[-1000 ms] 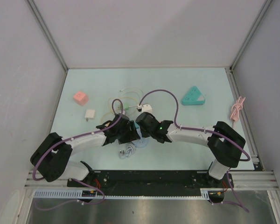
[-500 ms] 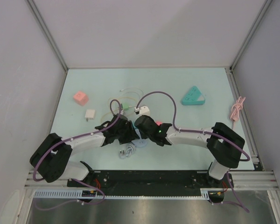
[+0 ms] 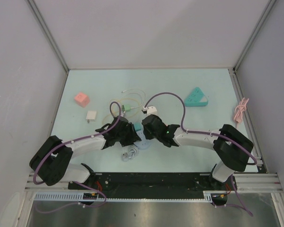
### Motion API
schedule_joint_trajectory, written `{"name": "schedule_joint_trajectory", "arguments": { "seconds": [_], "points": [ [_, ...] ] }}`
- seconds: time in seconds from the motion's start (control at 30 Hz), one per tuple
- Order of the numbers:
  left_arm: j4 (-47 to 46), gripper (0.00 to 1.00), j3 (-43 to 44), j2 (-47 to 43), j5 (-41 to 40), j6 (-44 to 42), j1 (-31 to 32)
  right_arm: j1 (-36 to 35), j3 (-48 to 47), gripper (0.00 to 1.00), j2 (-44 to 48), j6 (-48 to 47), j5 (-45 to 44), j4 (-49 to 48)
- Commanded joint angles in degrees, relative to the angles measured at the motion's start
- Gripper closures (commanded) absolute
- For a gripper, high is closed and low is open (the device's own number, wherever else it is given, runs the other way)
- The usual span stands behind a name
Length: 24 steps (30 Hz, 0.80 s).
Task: Insert the plug
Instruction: Insert the plug into the socket.
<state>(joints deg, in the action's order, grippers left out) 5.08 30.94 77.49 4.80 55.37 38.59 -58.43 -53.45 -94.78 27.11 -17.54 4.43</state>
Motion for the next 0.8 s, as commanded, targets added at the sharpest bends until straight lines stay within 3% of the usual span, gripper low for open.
{"name": "schedule_joint_trajectory", "arguments": {
  "seconds": [0.0, 0.1, 0.33, 0.6, 0.77],
  "points": [
    [2.57, 0.52, -1.94, 2.31, 0.65, -0.62, 0.61, -4.31, 4.86, 1.0, -8.65, -3.21, 2.61, 18.15],
    [1.95, 0.53, -1.93, 2.31, 1.27, -0.09, 0.61, -6.78, 4.14, 1.0, -10.07, -3.3, 1.55, 19.13],
    [0.37, 0.55, -2.99, 1.7, 1.88, 1.84, 0.61, -1.34, 8.88, 1.0, -5.59, -2.5, 4.0, 15.8],
    [-2.27, 0.55, -3.61, 2.22, 2.94, 3.6, 0.44, -2.83, 8.28, 1.0, -6.12, -3.47, 4.53, 15.61],
    [-0.43, 0.47, -3.17, 0.03, 1.27, 2.55, 0.44, -3.79, 7.75, 1.0, -4.8, -4.0, 2.6, 16.31]
  ]
}}
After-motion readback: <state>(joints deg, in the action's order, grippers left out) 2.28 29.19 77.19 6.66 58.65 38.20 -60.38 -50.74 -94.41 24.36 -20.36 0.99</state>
